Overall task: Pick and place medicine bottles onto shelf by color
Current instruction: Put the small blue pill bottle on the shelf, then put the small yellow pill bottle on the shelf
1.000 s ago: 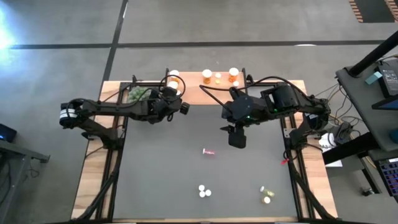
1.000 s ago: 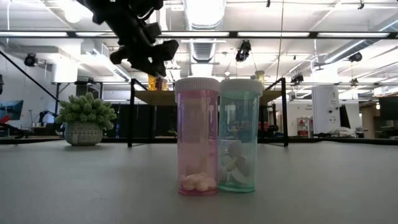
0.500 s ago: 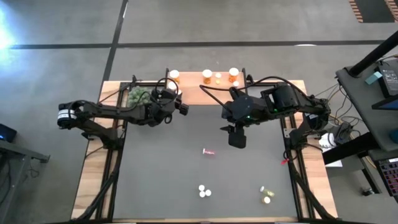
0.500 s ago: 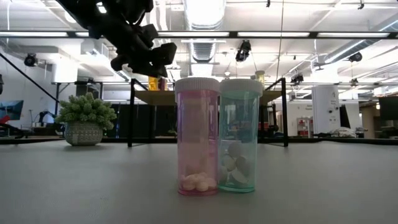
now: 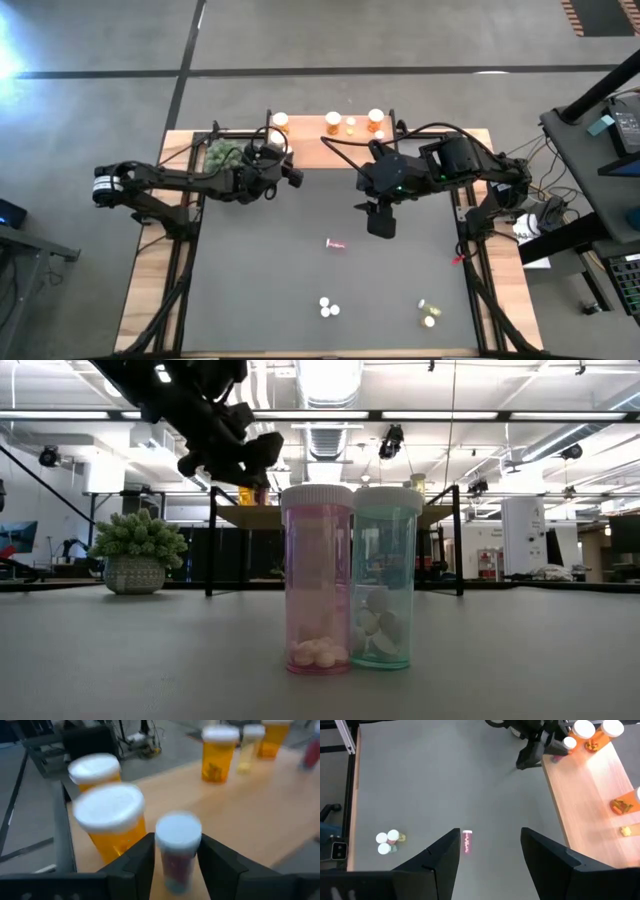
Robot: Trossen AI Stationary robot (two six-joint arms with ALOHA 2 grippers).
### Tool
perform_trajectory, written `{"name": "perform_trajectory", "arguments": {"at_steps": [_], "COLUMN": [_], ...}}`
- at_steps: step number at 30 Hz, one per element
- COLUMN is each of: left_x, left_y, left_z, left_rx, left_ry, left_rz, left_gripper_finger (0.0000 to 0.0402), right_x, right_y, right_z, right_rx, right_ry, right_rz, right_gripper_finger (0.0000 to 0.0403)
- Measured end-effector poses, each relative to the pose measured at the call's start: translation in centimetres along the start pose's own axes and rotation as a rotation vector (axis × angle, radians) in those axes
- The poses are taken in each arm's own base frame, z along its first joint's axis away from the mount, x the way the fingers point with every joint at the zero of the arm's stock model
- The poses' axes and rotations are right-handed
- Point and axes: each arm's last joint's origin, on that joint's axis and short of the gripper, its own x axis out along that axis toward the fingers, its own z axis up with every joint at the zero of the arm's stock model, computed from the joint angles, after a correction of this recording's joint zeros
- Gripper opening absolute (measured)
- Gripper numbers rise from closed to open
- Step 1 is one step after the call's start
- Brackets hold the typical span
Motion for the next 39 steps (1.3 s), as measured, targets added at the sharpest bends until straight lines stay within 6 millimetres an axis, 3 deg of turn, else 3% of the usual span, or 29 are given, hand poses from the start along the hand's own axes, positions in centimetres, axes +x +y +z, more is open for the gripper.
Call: {"name": "perform_trajectory", "arguments": {"at_steps": [9,26,39], "left_x": [-0.3,-2.1,-6.0], "left_y": [-0.2,0.5,-0.2], "left_z": [-0.1,1.6,4.8], "left_rx": [0.011,0.001,0.196], "left_ry": [-0.001,-0.059,-0.173], "left_rz": [-0.009,-0.042,-0.205], "left_gripper_finger": [0.017,0.0172,0.0172], "right_x": [0.0,0.0,0.0], "right_y": [0.0,0.0,0.0], "right_z": [0.0,0.0,0.0], "right_rx": [0.0,0.0,0.0], "right_ry": [0.0,0.0,0.0], "right_rz": [0.0,0.0,0.0], "right_gripper_finger": [0.0199,0.0199,0.0199]}}
